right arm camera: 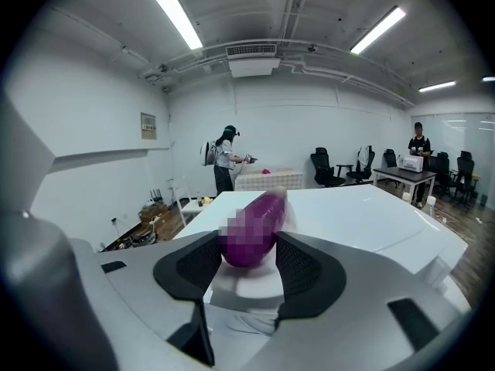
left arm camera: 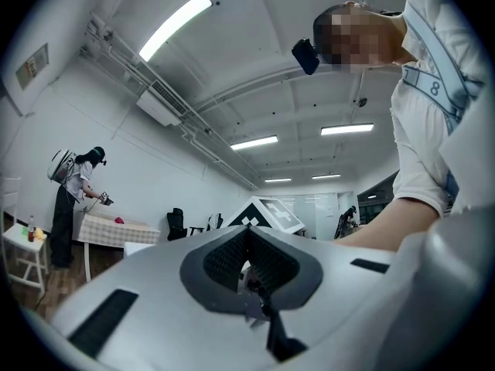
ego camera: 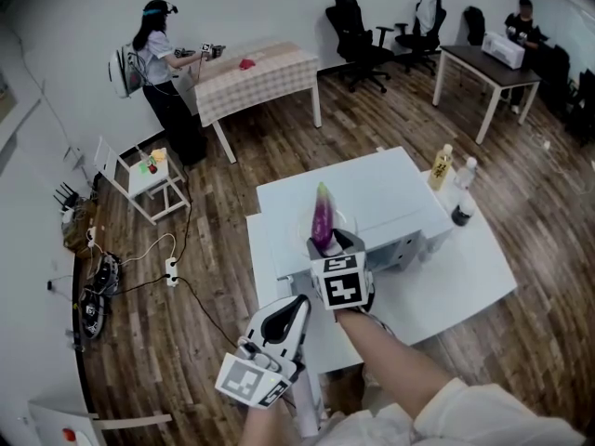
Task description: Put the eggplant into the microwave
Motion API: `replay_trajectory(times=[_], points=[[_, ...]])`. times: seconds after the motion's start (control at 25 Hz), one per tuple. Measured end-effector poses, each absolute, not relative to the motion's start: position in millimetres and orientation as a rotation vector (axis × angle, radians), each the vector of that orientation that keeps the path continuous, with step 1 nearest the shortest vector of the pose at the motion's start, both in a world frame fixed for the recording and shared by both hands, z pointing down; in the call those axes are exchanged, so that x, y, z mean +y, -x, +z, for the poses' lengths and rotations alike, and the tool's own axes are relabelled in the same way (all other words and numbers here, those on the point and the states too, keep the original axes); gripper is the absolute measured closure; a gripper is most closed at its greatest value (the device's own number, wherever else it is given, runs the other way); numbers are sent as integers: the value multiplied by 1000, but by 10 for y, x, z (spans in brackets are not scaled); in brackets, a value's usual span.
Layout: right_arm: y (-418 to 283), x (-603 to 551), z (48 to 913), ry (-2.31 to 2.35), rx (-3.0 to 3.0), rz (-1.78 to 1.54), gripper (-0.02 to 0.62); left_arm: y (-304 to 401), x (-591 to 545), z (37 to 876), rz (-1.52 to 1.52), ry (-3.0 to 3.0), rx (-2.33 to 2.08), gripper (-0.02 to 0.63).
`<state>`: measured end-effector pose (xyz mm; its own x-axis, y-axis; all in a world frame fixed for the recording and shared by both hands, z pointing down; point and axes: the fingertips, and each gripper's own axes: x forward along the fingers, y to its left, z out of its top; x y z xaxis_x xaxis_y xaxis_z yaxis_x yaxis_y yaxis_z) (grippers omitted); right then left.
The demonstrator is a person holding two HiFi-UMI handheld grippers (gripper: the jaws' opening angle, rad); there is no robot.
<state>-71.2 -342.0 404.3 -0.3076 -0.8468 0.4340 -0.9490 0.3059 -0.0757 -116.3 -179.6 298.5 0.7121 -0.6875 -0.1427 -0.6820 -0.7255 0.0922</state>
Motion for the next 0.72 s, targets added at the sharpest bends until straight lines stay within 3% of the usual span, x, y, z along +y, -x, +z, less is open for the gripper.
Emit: replay_trajectory(times=[0.72], points=[[326, -3012, 3853, -1404, -2707, 288, 371, 881, -1663, 3061, -213, -2907, -1068, 604]])
